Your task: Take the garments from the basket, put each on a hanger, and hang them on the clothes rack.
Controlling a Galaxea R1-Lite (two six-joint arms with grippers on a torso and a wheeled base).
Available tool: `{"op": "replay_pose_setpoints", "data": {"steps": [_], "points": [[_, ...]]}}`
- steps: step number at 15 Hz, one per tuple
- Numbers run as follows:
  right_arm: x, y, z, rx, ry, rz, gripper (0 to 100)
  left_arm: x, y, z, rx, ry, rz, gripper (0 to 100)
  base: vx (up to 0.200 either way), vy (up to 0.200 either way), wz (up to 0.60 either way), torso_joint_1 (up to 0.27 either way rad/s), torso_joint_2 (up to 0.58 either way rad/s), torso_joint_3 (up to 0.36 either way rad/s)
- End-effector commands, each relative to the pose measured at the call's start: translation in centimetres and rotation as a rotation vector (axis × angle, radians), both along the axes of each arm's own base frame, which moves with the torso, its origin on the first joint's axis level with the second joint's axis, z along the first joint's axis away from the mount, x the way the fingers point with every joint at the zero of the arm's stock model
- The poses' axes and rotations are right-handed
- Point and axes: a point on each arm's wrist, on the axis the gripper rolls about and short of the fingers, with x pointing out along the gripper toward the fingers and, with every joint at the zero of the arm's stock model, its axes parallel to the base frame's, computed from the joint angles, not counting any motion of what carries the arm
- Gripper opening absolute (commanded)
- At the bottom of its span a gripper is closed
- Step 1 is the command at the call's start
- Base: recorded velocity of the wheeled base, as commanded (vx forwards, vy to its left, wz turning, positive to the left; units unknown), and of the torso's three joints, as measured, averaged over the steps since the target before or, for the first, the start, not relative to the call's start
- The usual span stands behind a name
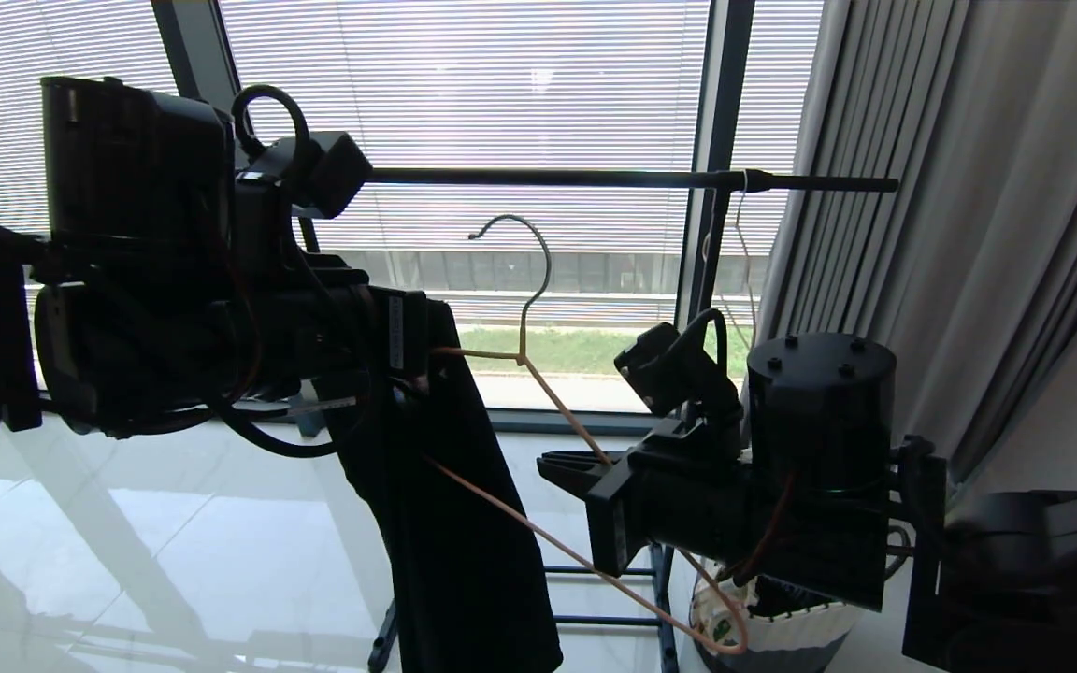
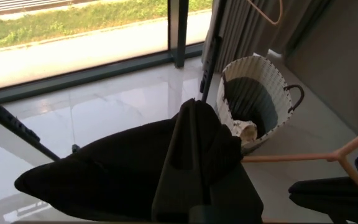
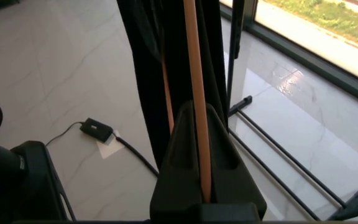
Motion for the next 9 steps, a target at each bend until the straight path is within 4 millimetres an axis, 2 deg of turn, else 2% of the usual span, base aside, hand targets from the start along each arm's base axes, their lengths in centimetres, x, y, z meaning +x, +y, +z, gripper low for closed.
{"op": "replay_pose_setpoints", "data": {"steps": [1, 9], "points": [[0.4, 0.6, -0.4, -0.005, 0.003, 0.001, 0, -0.3, -0.5, 0.0, -0.002, 0.000, -0.019, 0, 0.000, 0.000, 0.00, 0.000, 0.00, 0.000], [1.2, 1.8, -0.9, -0.006, 0.009, -0.007, 0, -1.7, -2.6, 0.2, 0.005, -0.014, -0.071, 0, 0.000, 0.000, 0.00, 0.000, 0.00, 0.000]]}}
